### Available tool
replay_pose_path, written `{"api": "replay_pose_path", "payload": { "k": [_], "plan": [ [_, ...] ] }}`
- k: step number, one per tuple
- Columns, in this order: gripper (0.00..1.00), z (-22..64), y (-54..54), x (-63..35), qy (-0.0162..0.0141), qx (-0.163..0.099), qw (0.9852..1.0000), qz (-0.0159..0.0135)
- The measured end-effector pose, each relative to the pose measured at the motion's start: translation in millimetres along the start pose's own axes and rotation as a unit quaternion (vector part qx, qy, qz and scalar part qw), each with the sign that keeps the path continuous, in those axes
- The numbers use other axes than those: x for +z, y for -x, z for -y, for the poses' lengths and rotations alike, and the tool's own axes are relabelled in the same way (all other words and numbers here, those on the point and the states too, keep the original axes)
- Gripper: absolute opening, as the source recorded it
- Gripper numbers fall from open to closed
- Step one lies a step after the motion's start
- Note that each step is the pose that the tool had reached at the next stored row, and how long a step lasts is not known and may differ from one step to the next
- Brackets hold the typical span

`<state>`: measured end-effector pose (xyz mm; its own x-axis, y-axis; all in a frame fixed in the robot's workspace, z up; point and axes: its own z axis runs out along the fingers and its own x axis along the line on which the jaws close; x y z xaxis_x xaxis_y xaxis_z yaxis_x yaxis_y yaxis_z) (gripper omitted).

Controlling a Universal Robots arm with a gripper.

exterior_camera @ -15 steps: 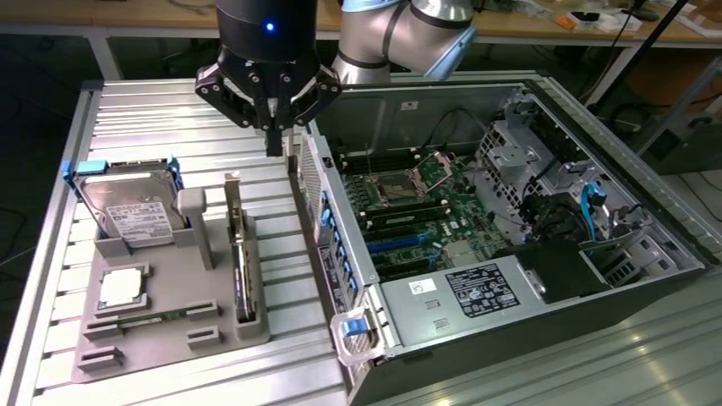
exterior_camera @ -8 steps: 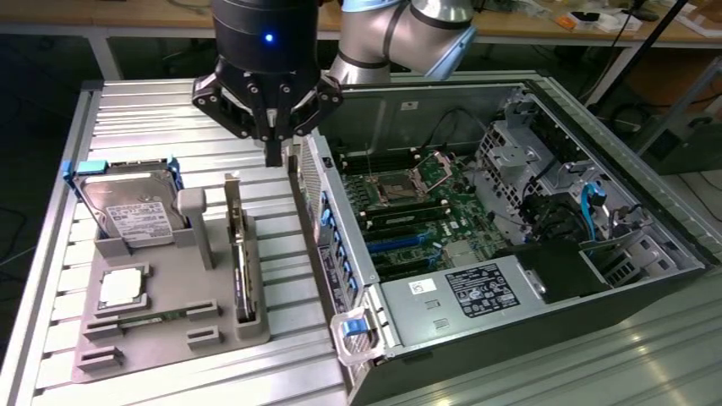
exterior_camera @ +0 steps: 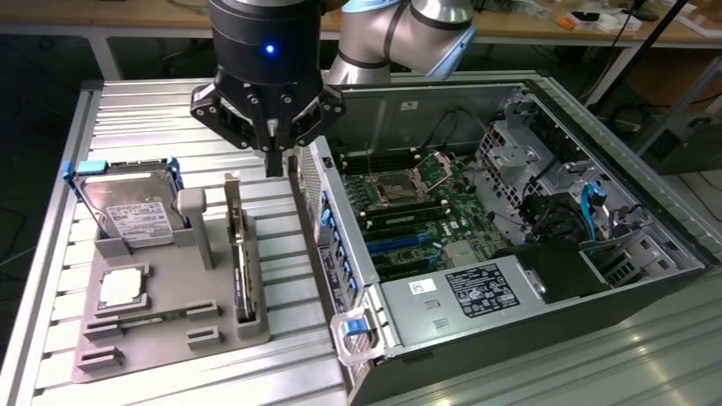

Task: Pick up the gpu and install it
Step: 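Reach for the gpu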

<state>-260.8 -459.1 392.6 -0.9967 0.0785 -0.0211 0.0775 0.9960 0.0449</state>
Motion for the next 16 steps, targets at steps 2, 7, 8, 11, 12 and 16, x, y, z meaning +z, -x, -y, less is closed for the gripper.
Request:
{"api": "replay_pose_path", "payload": {
  "k": [2, 7, 8, 11, 12, 16],
  "plan": [
    [0.11, 4.3, -0.1, -0.1, 0.0000, 0.000, 1.0000, -0.0001],
    [0.11, 16.8, -0.3, -0.7, 0.0000, 0.000, 1.0000, -0.0005],
    [0.11, 18.6, -0.3, -0.7, 0.0000, 0.000, 1.0000, -0.0006],
    [0.11, 25.2, -0.4, -1.1, -0.0001, 0.000, 1.0000, -0.0009],
    [0.11, 26.9, -0.4, -1.1, -0.0001, 0.000, 1.0000, -0.0009],
    [0.11, 34.8, -0.4, -1.4, -0.0001, 0.000, 1.0000, -0.0013]
  ]
}}
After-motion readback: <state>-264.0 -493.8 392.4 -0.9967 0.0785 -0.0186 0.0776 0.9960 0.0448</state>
